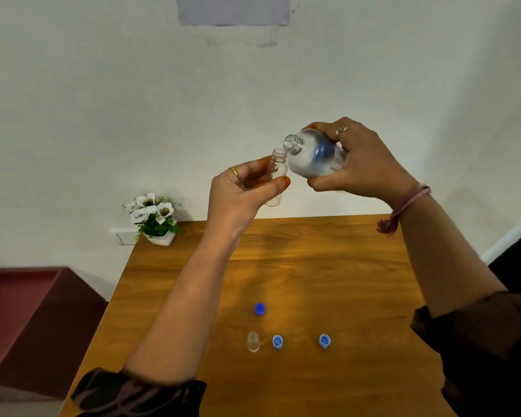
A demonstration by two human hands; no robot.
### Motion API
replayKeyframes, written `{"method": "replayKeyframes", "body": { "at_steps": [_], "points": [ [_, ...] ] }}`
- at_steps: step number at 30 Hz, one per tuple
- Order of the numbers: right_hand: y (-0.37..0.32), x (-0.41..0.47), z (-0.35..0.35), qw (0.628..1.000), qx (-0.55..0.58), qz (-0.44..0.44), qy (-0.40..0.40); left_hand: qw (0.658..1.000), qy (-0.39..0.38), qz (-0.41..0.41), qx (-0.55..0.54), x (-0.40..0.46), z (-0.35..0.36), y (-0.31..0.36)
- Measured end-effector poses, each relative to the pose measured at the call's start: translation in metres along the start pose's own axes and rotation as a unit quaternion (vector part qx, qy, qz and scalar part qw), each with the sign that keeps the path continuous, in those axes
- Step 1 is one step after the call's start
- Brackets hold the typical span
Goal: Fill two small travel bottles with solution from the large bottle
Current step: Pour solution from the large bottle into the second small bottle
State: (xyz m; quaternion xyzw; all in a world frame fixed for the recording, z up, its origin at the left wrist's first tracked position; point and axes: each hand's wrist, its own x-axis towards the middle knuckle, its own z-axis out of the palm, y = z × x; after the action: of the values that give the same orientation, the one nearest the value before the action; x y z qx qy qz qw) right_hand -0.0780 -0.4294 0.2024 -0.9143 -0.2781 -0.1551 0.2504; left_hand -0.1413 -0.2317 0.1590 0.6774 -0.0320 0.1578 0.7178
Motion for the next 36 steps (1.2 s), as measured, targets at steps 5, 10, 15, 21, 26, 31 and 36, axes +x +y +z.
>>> {"method": "replayKeyframes", "body": {
  "at_steps": [5,10,15,21,26,31,36],
  "points": [
    [-0.015,0.013,-0.015,0.999,-0.037,-0.021,-0.008,0.999,-0.002,0.016,-0.030,0.003,-0.007,0.013],
    [-0.024,0.017,-0.021,0.997,-0.062,-0.036,-0.015,0.999,-0.006,0.020,-0.027,0.001,-0.011,0.018],
    [-0.028,0.019,-0.024,0.995,-0.084,-0.039,-0.022,0.999,-0.005,0.026,-0.028,-0.001,-0.012,0.021],
    [-0.032,0.020,-0.031,0.994,-0.100,-0.047,-0.019,0.999,-0.003,0.024,-0.025,-0.002,-0.011,0.022],
    [-0.033,0.021,-0.035,0.992,-0.113,-0.052,-0.020,0.999,-0.003,0.024,-0.028,-0.001,-0.010,0.023],
    [-0.034,0.023,-0.040,0.990,-0.124,-0.056,-0.021,0.999,-0.007,0.026,-0.031,0.000,-0.008,0.023],
    [-0.034,0.025,-0.042,0.990,-0.128,-0.060,-0.019,0.999,-0.008,0.031,-0.034,0.001,-0.008,0.023]
  ]
}}
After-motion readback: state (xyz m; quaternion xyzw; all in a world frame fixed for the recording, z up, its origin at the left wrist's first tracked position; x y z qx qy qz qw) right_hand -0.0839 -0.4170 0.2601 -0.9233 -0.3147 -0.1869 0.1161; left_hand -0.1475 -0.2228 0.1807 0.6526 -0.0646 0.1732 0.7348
